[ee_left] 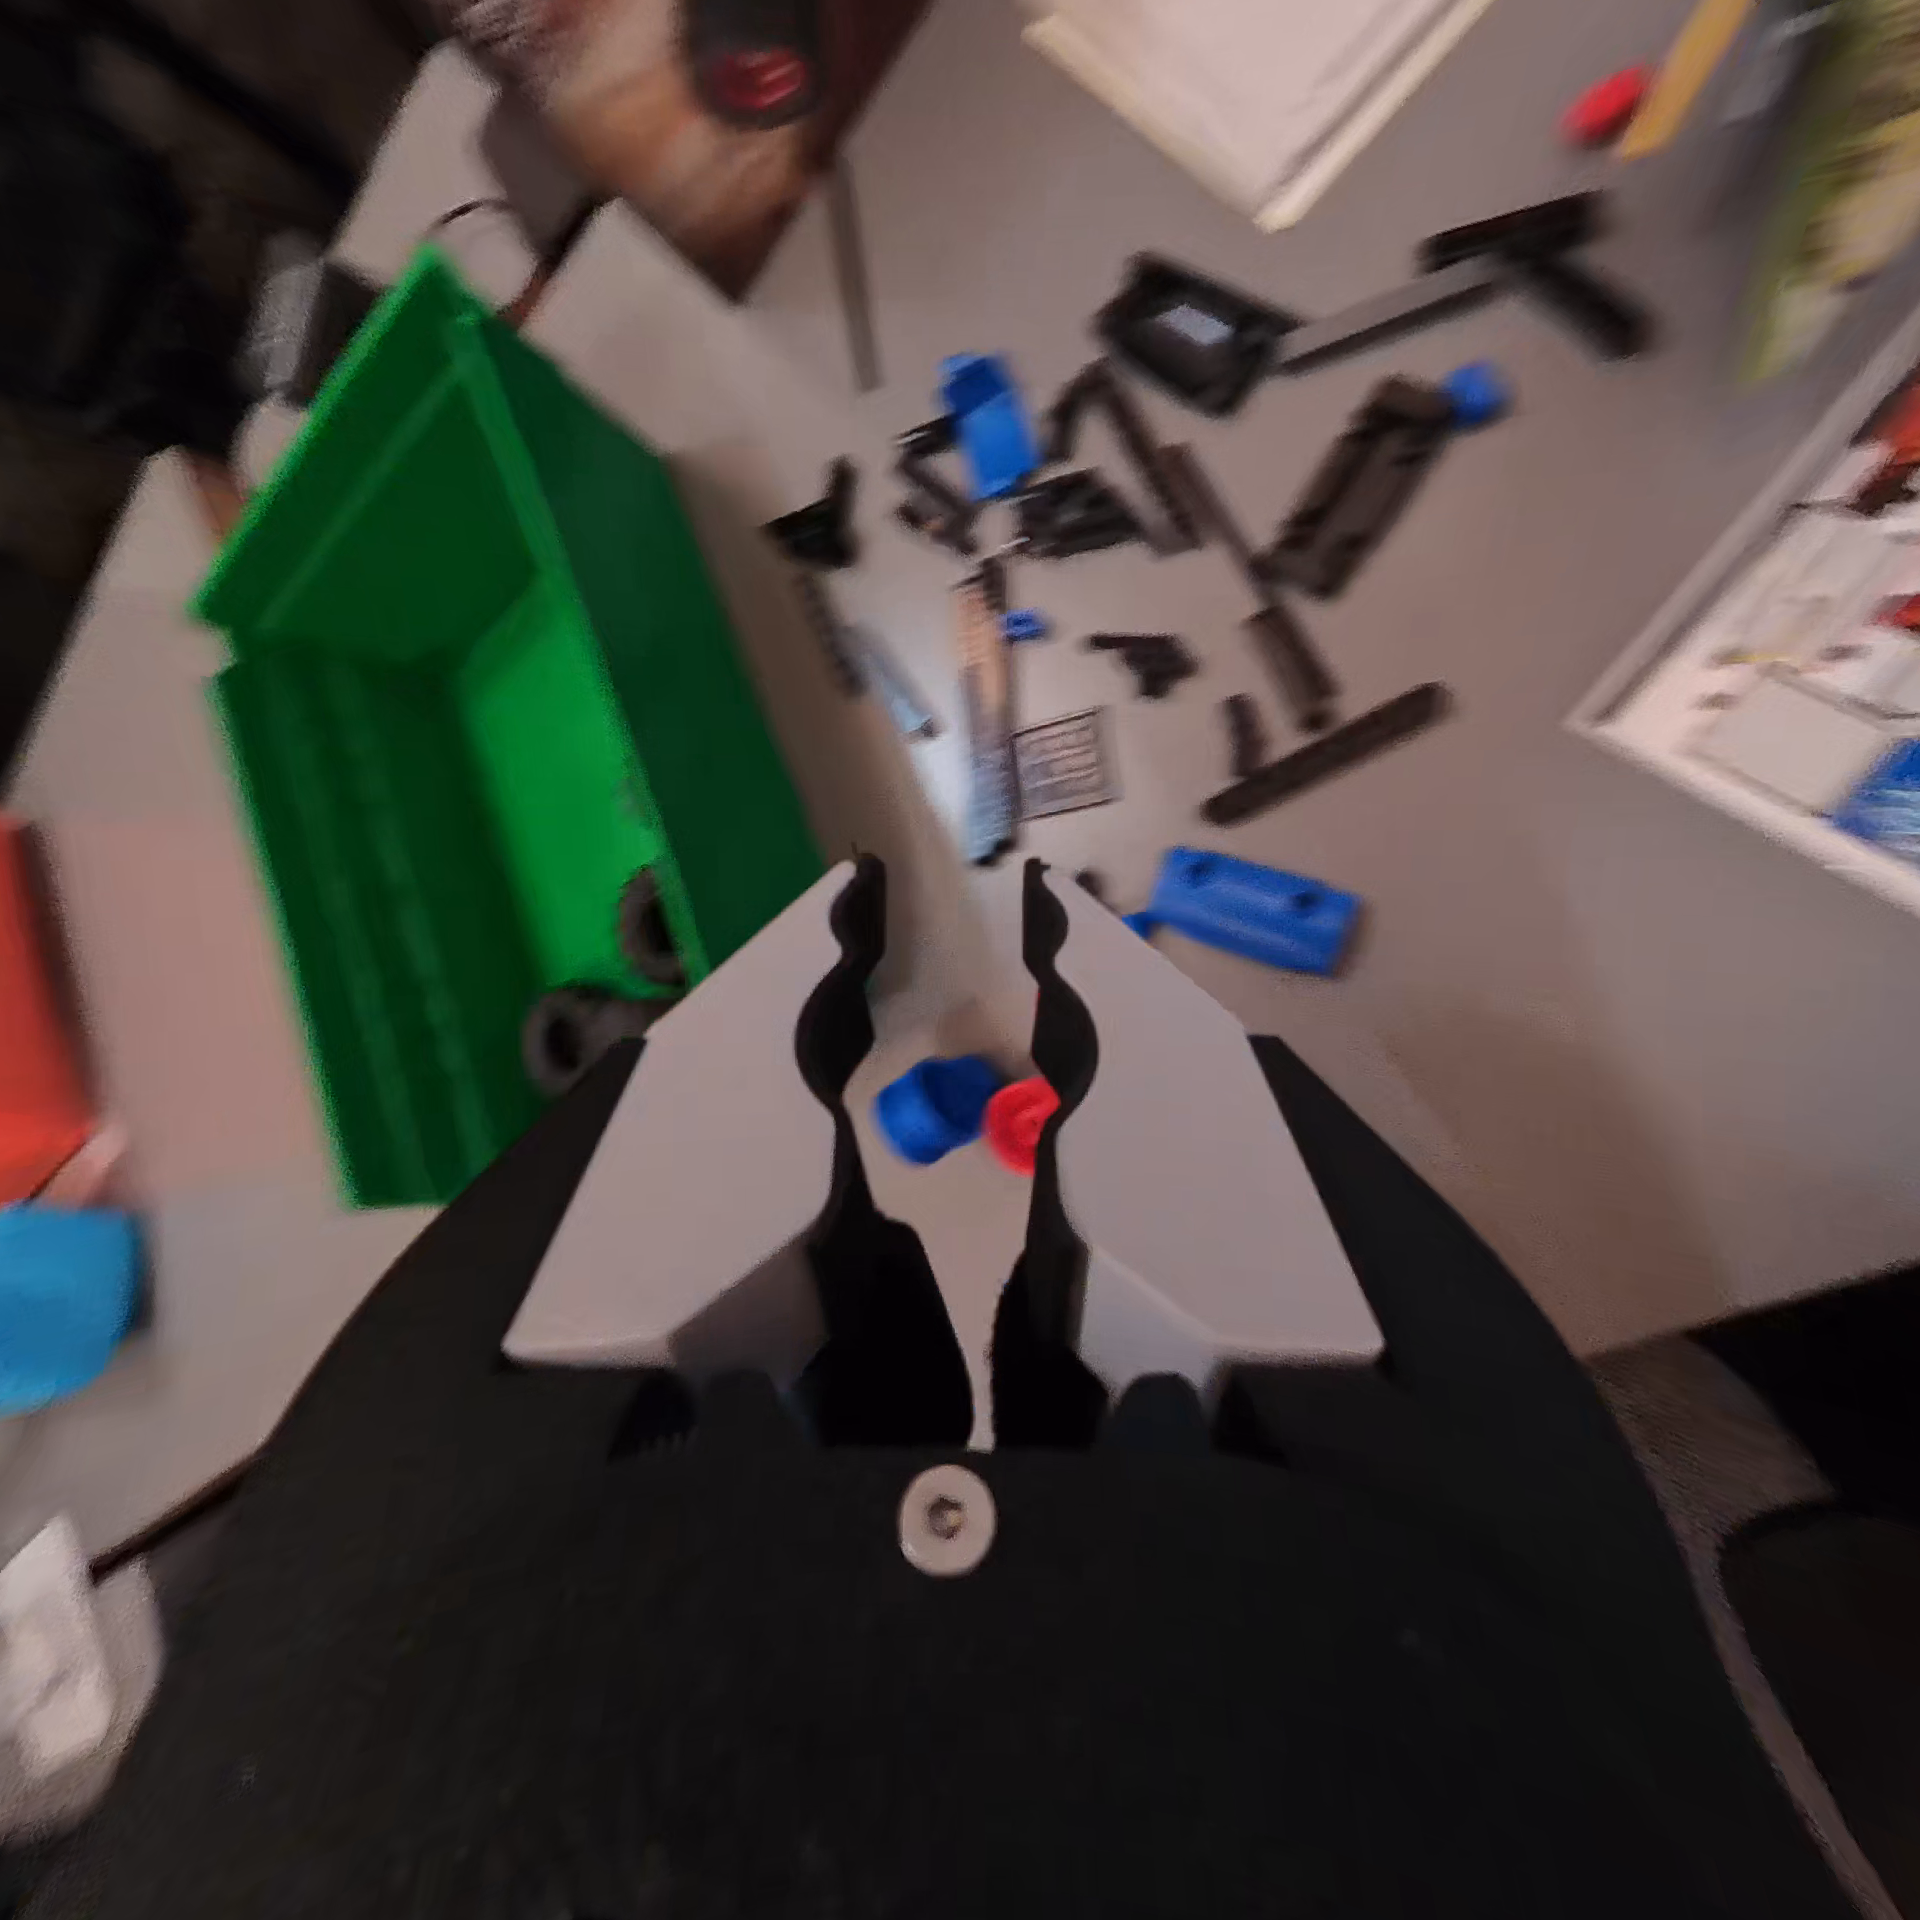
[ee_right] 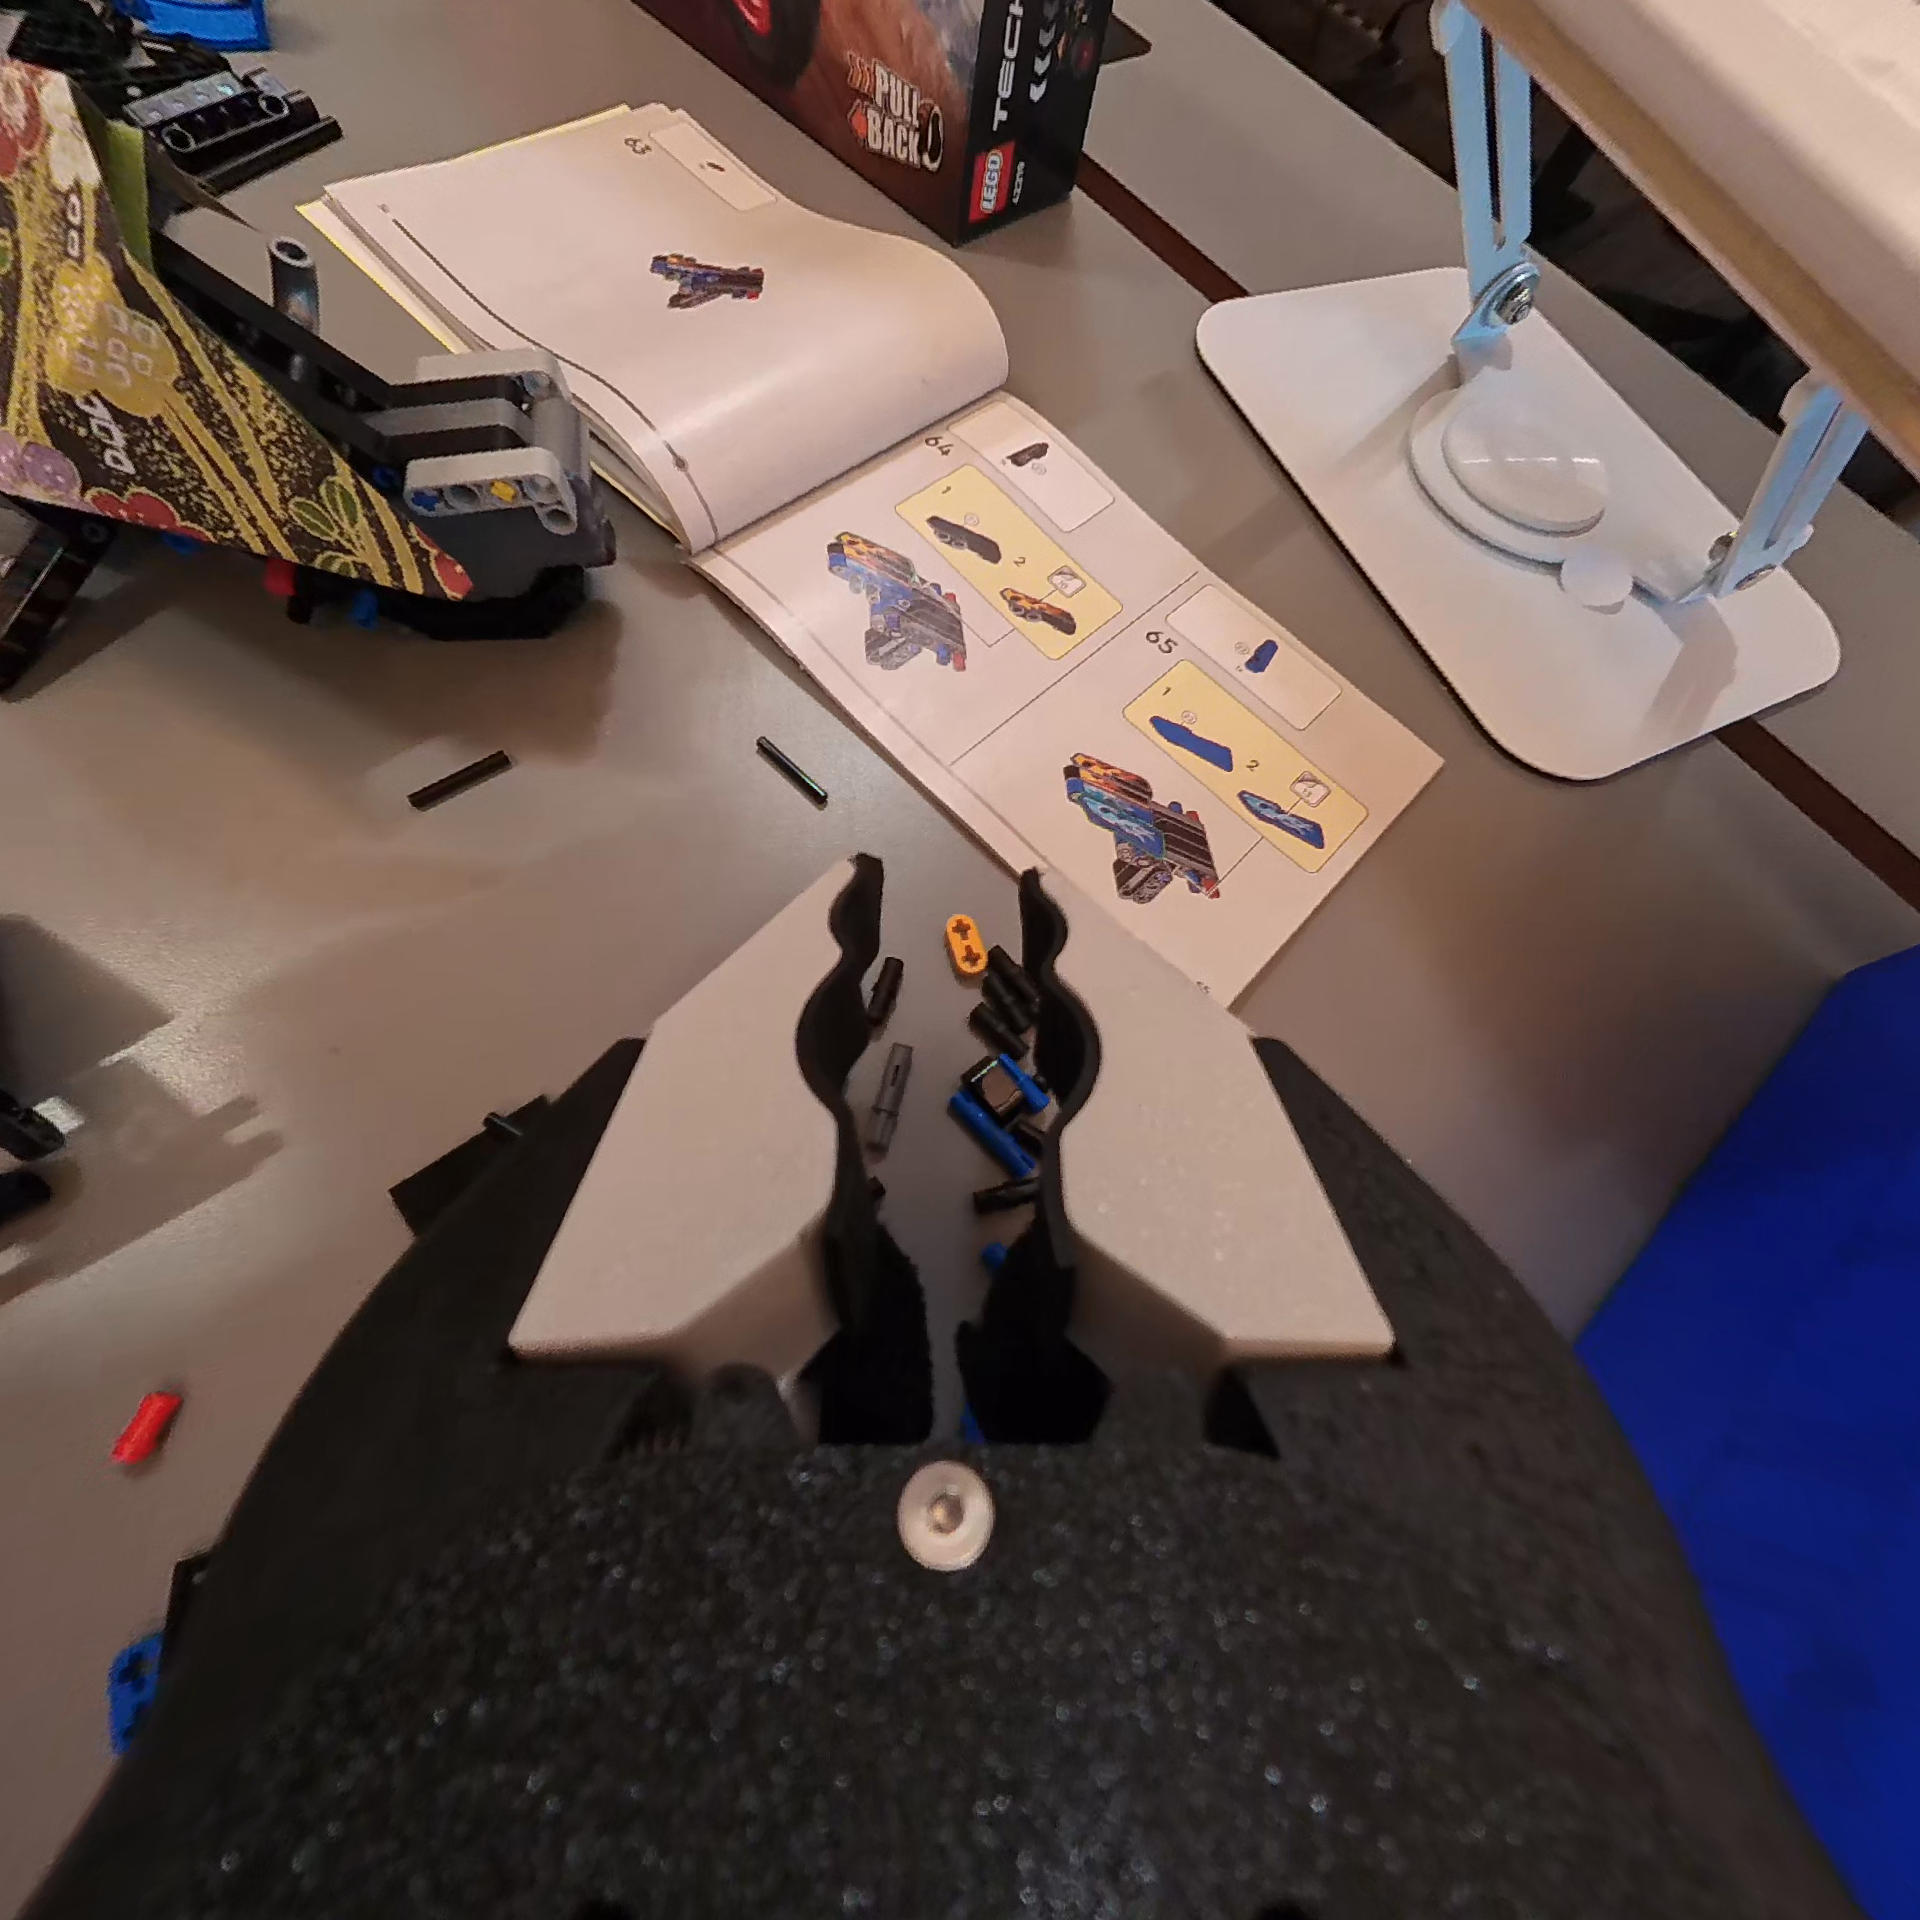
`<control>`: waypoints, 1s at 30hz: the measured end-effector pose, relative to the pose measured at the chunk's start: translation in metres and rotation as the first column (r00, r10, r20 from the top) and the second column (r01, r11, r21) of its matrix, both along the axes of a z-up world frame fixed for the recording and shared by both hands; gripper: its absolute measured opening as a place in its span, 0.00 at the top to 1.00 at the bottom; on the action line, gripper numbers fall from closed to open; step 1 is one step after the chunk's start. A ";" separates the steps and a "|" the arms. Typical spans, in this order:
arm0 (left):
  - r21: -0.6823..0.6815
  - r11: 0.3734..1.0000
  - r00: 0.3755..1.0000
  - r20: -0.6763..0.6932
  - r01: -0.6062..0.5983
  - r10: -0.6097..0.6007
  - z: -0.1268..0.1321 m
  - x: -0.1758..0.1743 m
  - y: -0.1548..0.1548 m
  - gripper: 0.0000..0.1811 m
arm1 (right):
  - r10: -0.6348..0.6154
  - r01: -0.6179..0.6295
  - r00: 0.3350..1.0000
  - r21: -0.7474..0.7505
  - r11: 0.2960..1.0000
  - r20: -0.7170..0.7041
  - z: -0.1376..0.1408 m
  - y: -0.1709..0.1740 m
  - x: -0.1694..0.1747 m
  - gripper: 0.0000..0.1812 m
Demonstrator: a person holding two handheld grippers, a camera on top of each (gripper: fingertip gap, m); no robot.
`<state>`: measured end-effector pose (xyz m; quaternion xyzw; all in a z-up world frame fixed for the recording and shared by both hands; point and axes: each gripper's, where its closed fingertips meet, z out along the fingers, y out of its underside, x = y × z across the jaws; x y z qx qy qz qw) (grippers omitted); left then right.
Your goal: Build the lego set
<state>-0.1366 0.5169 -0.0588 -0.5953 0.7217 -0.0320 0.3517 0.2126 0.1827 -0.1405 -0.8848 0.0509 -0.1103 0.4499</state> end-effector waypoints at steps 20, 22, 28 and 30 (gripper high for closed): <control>-0.389 0.796 0.882 0.286 0.463 -0.374 -0.046 0.062 -0.125 0.87 | -0.212 0.203 0.972 0.090 0.975 0.099 0.049 -0.069 -0.010 0.85; -0.422 0.721 0.832 0.353 0.550 -0.427 -0.039 0.068 -0.154 0.86 | -0.255 0.252 0.966 0.061 0.966 0.047 0.033 -0.093 -0.026 0.86; -0.452 0.619 0.766 0.356 0.642 -0.535 -0.052 0.071 -0.200 0.86 | -0.182 0.193 0.961 0.033 0.981 -0.207 -0.013 -0.119 -0.108 0.86; -0.446 0.624 0.767 0.359 0.642 -0.532 -0.056 0.074 -0.204 0.86 | -0.180 0.185 0.966 0.008 0.983 -0.184 -0.021 -0.122 -0.122 0.86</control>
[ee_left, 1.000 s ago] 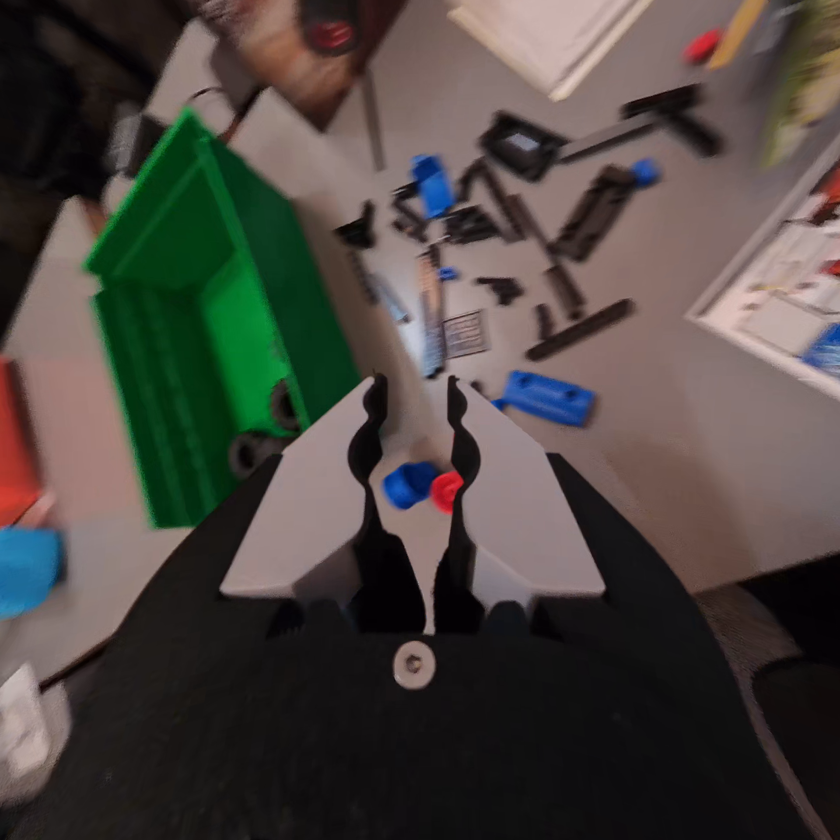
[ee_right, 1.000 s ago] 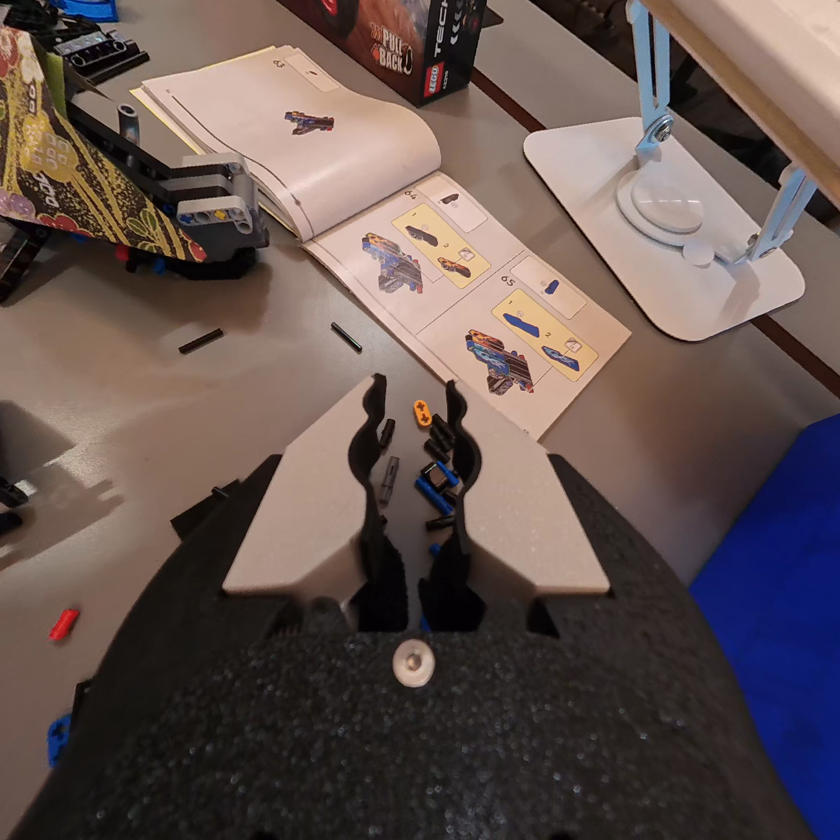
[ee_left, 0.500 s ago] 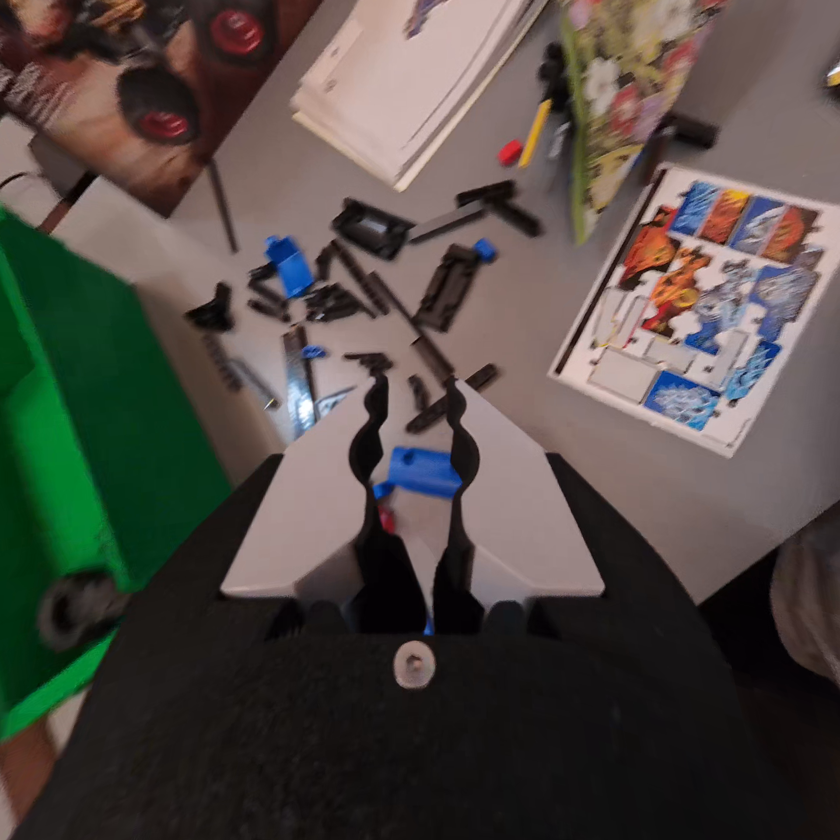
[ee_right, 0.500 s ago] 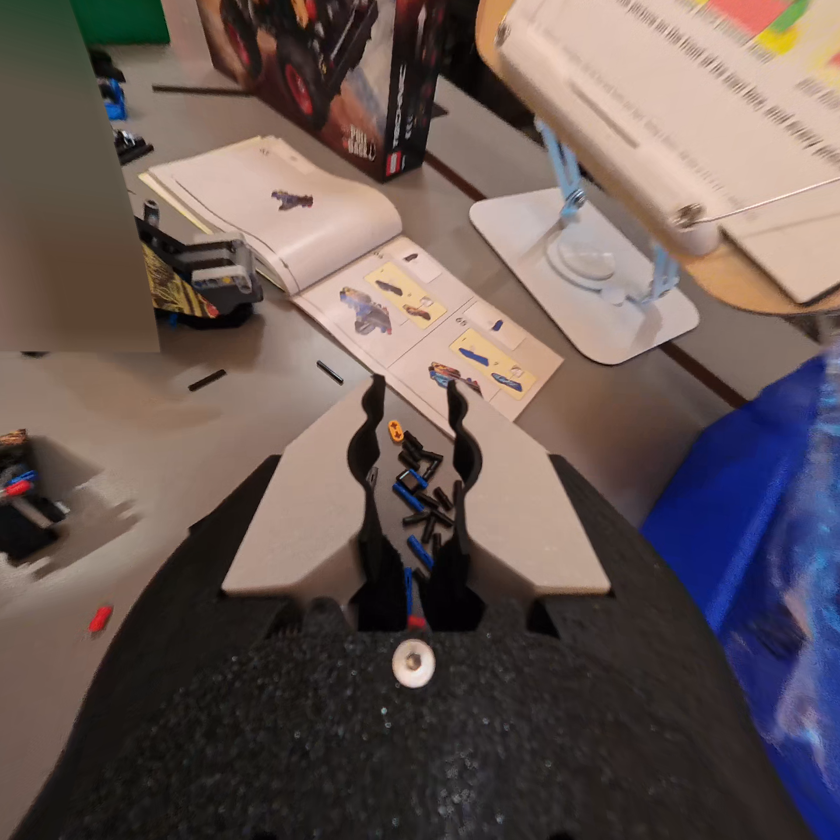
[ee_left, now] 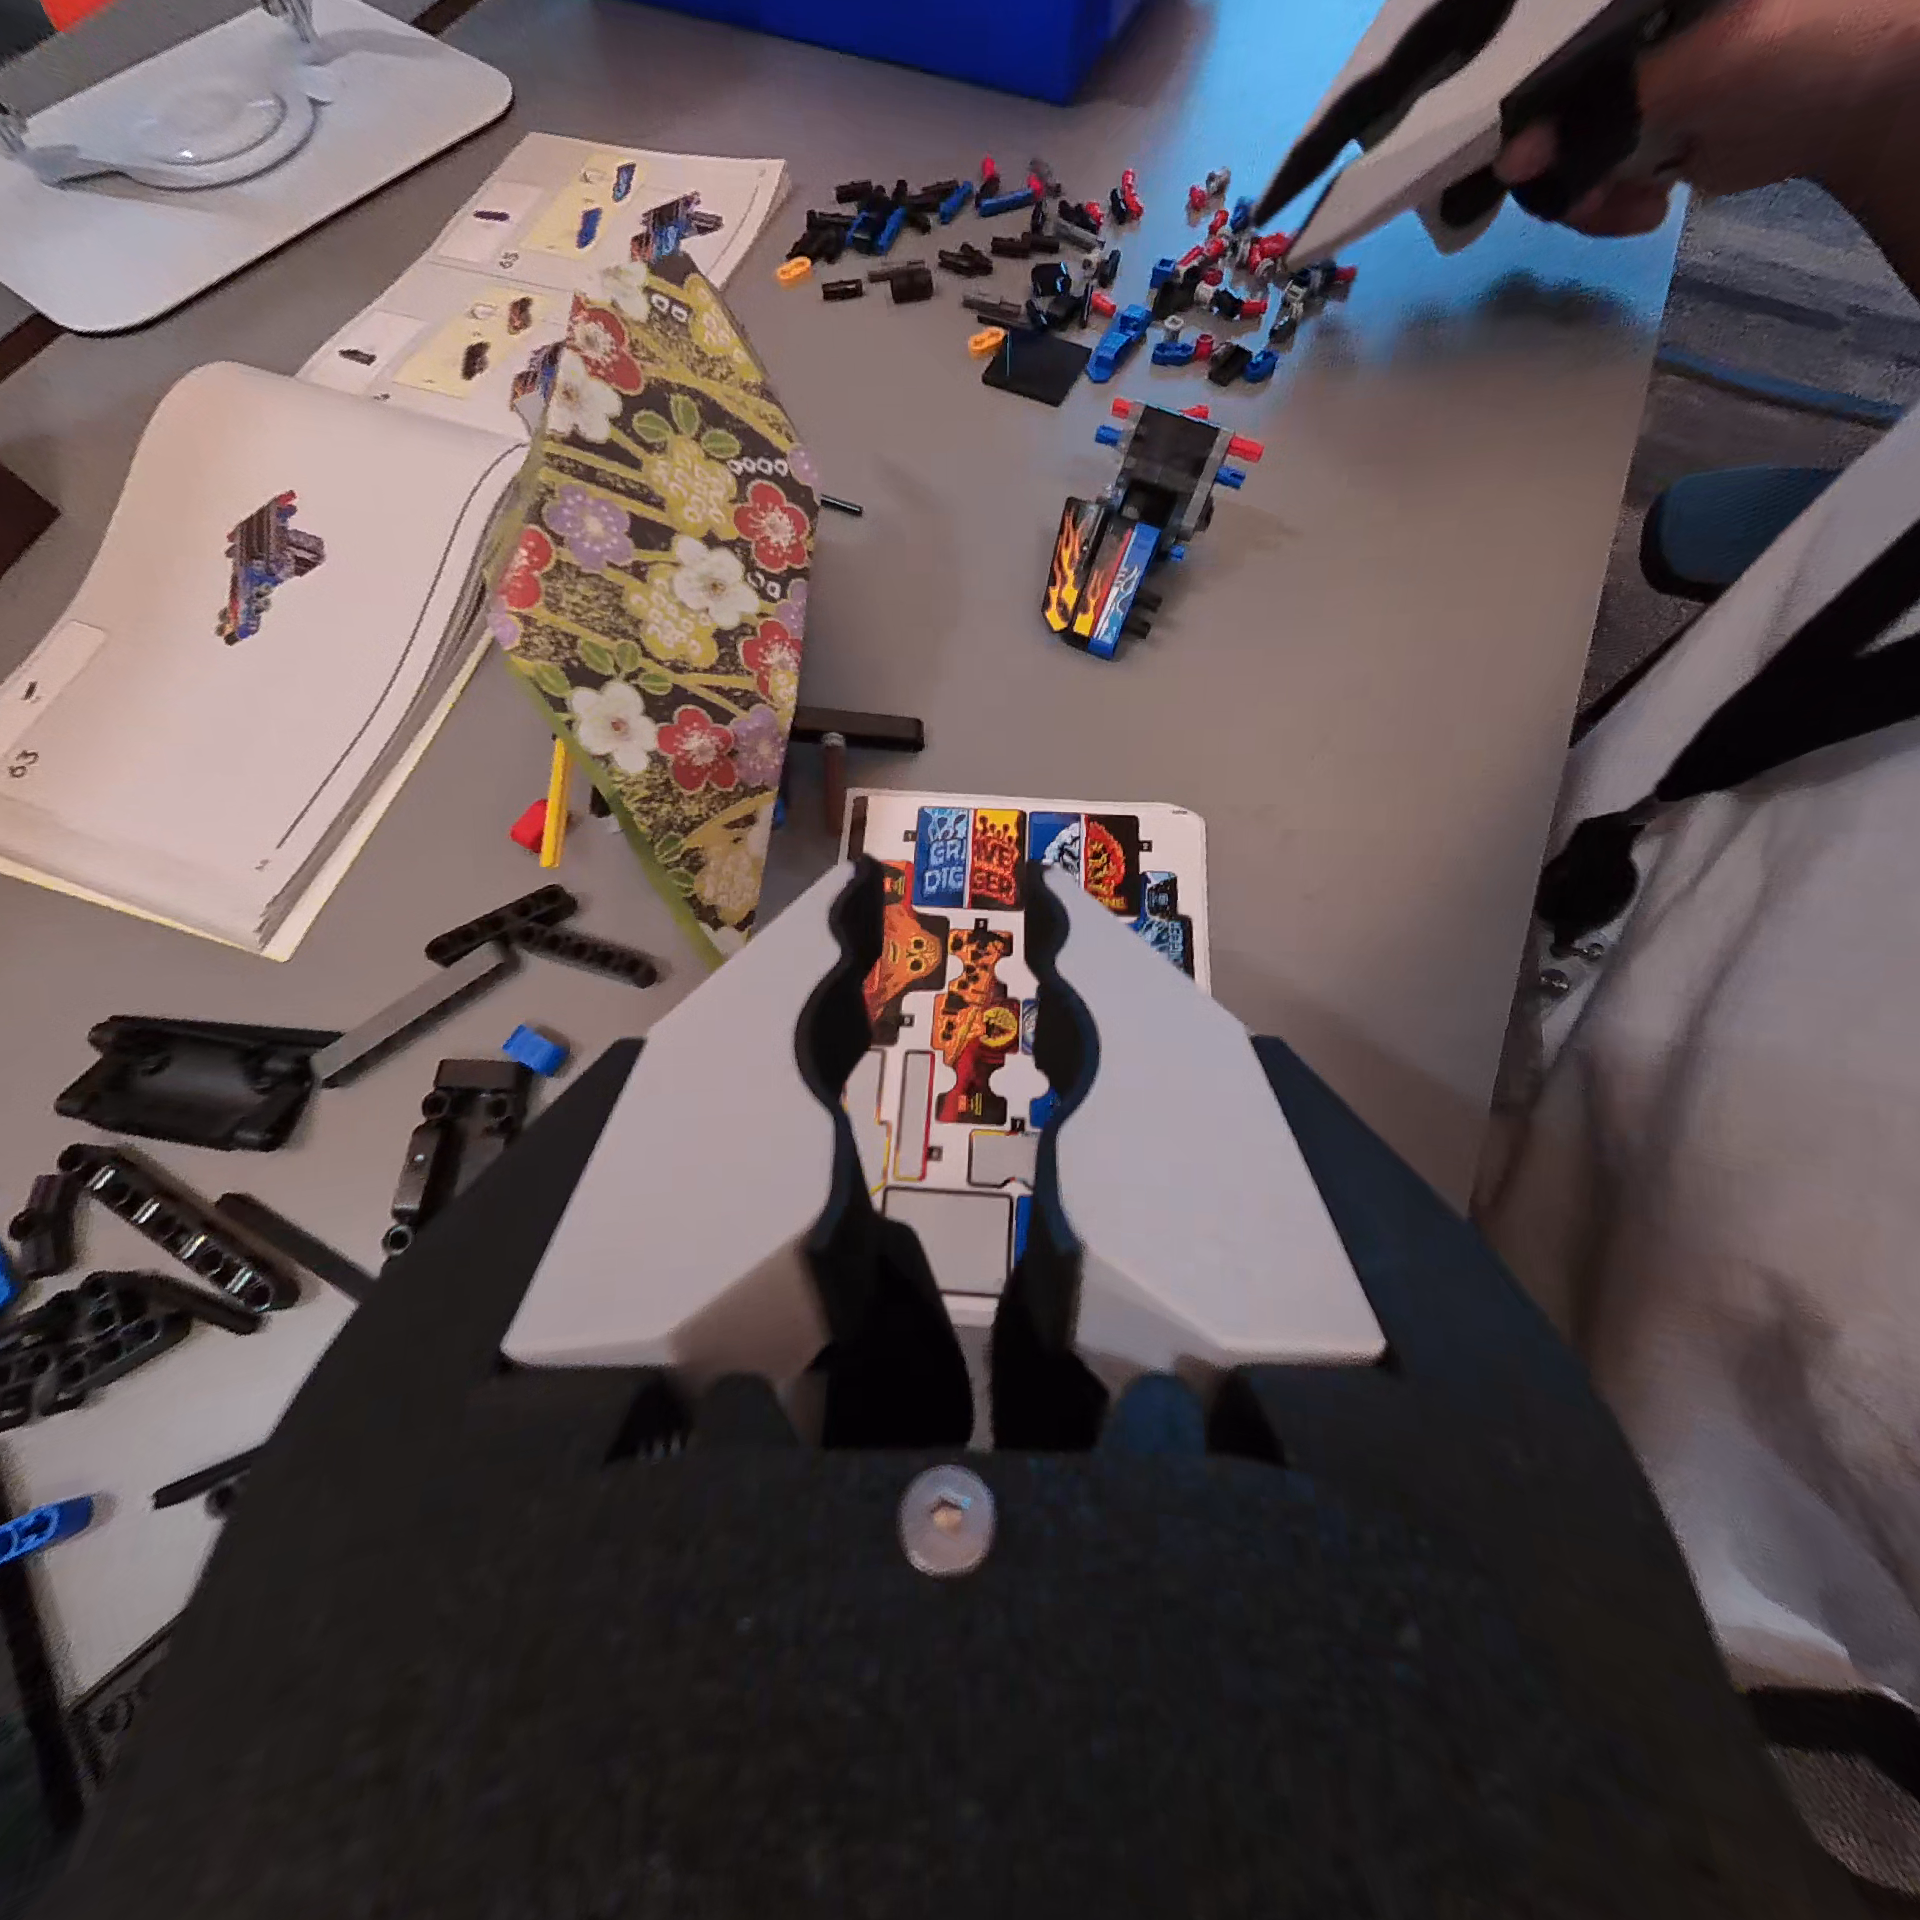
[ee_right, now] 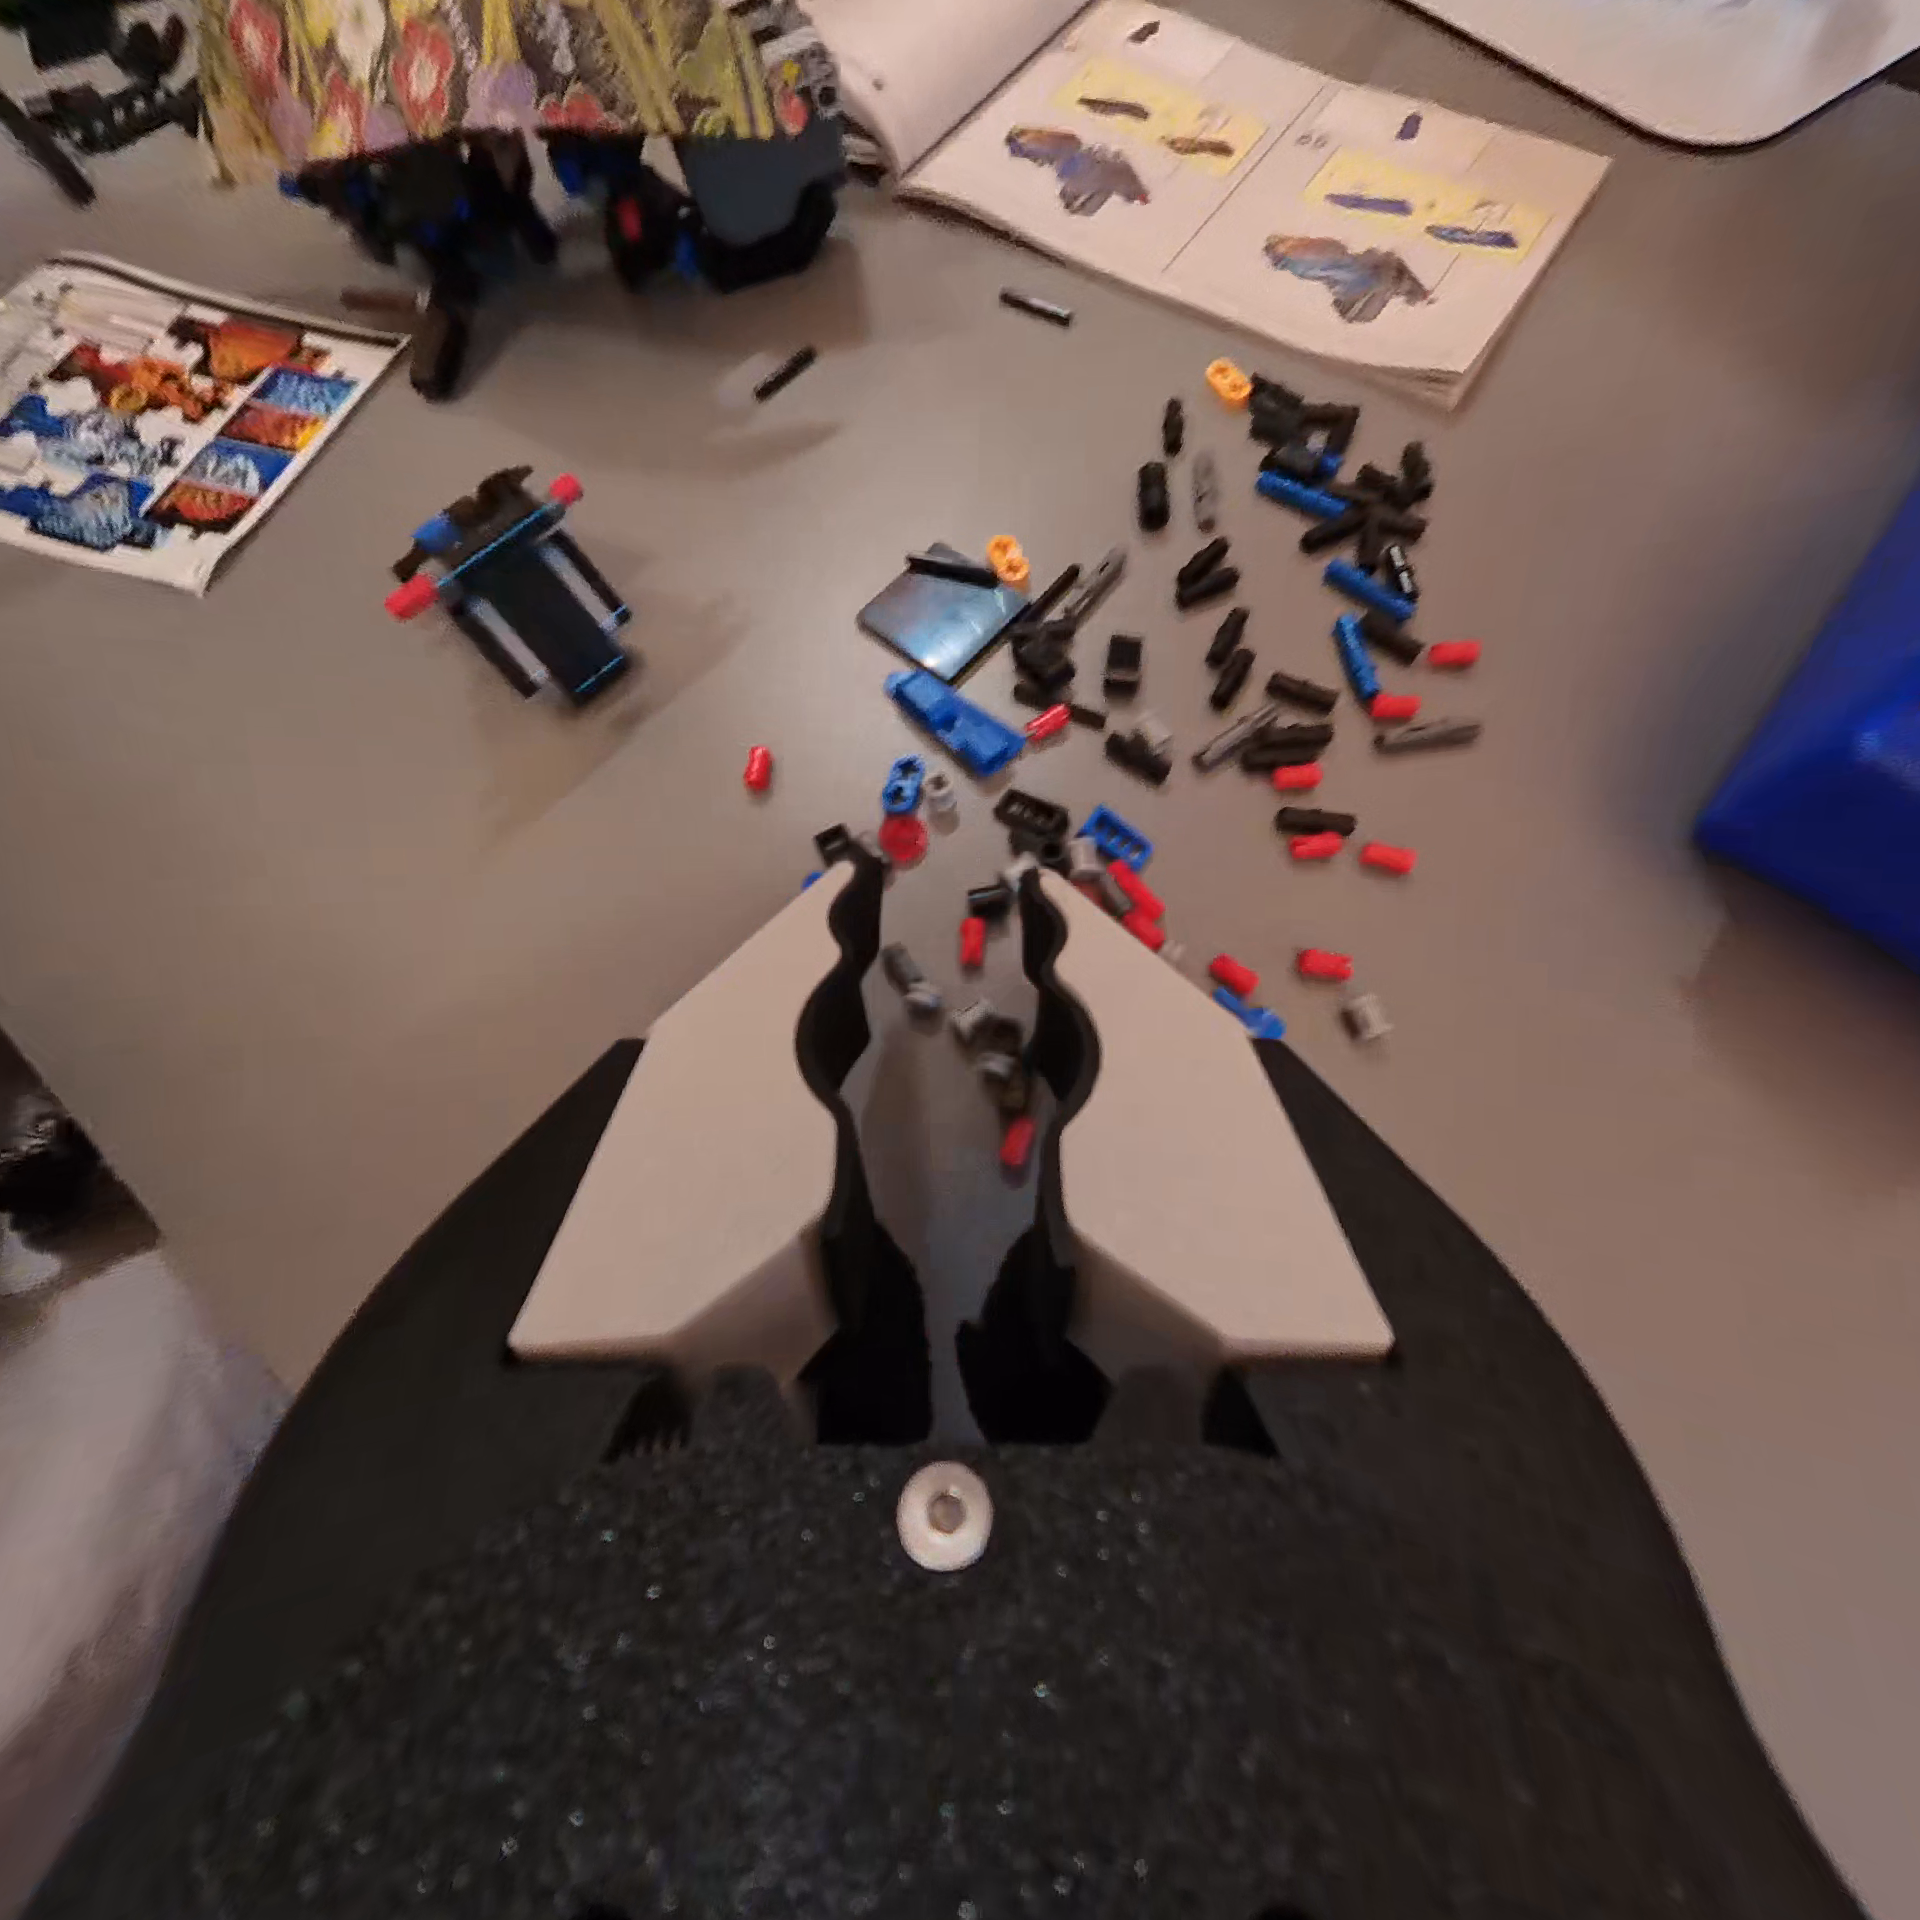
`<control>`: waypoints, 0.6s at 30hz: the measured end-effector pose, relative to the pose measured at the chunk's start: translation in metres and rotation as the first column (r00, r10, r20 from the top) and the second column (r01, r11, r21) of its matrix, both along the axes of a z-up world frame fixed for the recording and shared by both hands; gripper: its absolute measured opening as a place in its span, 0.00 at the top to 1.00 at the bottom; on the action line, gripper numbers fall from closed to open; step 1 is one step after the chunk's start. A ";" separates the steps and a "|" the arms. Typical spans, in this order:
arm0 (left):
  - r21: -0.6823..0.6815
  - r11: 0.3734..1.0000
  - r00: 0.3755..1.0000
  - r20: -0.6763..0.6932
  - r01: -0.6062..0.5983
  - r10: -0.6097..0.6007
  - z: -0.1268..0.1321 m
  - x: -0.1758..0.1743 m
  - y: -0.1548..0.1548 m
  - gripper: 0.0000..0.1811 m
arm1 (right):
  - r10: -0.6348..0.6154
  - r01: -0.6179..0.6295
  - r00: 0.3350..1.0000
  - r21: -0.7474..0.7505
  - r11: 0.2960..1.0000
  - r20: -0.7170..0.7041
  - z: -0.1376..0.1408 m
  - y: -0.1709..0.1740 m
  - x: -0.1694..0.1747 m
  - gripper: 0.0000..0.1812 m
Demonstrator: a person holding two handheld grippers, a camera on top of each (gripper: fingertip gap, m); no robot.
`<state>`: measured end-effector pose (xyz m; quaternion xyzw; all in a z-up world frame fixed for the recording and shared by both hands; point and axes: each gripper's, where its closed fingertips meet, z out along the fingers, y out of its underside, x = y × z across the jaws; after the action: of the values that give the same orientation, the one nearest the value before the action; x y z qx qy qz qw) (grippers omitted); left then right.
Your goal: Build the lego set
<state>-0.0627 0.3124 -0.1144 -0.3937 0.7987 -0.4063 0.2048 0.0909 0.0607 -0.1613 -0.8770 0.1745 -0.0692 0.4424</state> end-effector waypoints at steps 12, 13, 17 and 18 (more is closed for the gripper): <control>-0.016 1.000 0.997 0.071 0.026 -0.024 0.014 -0.035 -0.028 0.87 | 0.258 -0.249 0.965 -0.168 0.954 0.040 -0.009 0.049 0.010 0.90; -0.020 1.000 0.997 0.067 0.023 -0.022 0.013 -0.038 -0.028 0.87 | 0.292 -0.279 0.956 -0.201 0.939 0.037 -0.013 0.051 0.010 0.89; -0.032 0.999 0.999 0.037 0.013 -0.012 0.004 -0.042 -0.026 0.86 | 0.338 -0.304 0.938 -0.295 0.906 0.073 -0.024 0.056 0.021 0.90; -0.029 1.000 1.000 0.028 0.011 -0.011 0.001 -0.042 -0.026 0.86 | 0.348 -0.317 0.936 -0.297 0.901 0.058 -0.025 0.057 0.020 0.92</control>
<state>-0.1048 0.2869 -0.1131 -0.3866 0.7920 -0.4243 0.2079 0.1106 0.1173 -0.1863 -0.9428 -0.0143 -0.0651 0.3265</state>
